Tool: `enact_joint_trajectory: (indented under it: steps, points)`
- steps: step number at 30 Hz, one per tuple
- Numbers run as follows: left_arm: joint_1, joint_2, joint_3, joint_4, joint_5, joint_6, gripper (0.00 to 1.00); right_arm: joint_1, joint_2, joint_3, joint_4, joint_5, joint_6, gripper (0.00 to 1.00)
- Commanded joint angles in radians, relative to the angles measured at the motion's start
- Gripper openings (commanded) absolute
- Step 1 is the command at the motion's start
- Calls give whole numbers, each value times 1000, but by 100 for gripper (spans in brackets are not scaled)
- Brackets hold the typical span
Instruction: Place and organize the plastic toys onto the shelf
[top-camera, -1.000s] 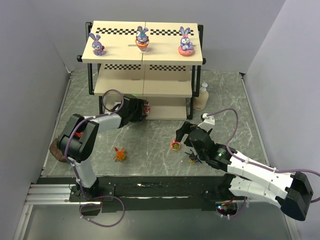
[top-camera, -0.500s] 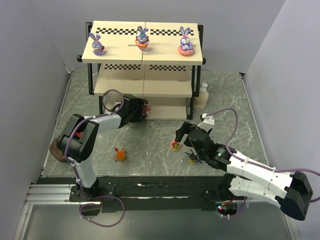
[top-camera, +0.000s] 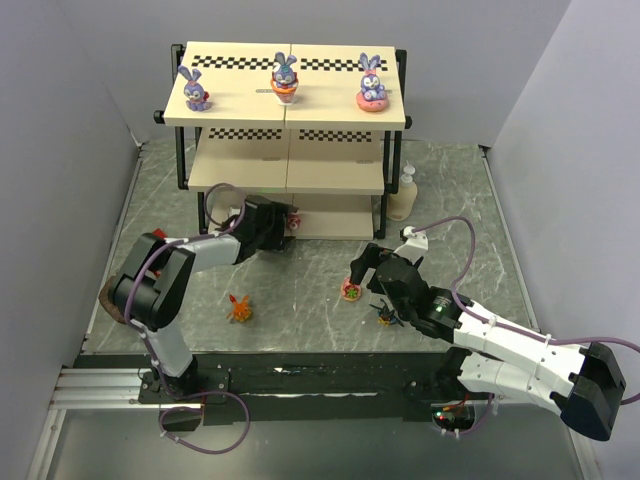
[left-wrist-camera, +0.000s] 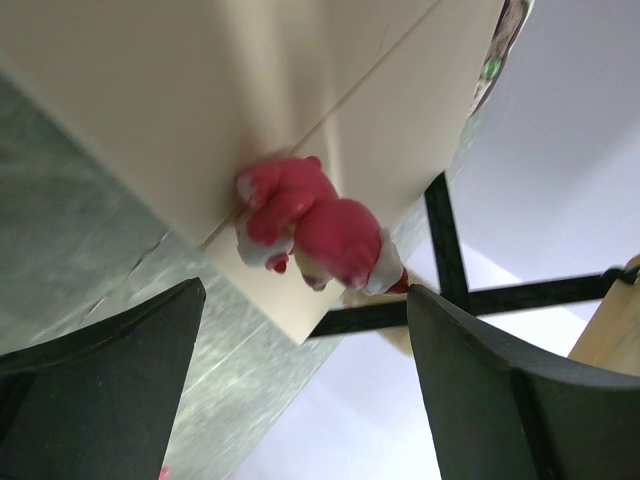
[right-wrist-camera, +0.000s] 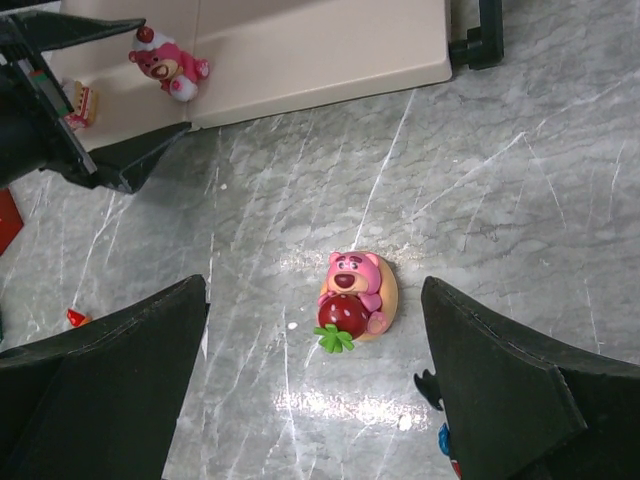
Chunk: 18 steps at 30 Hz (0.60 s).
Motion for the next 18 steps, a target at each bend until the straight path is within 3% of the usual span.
enact_joint_trajectory:
  steps: [1,18]
  points:
    - [-20,-71,-39,42,23,24,88,-6,-9,6,21,10,5,94]
    - [-12,-108,-30,13,-16,52,89,-6,-26,14,-10,-8,8,94]
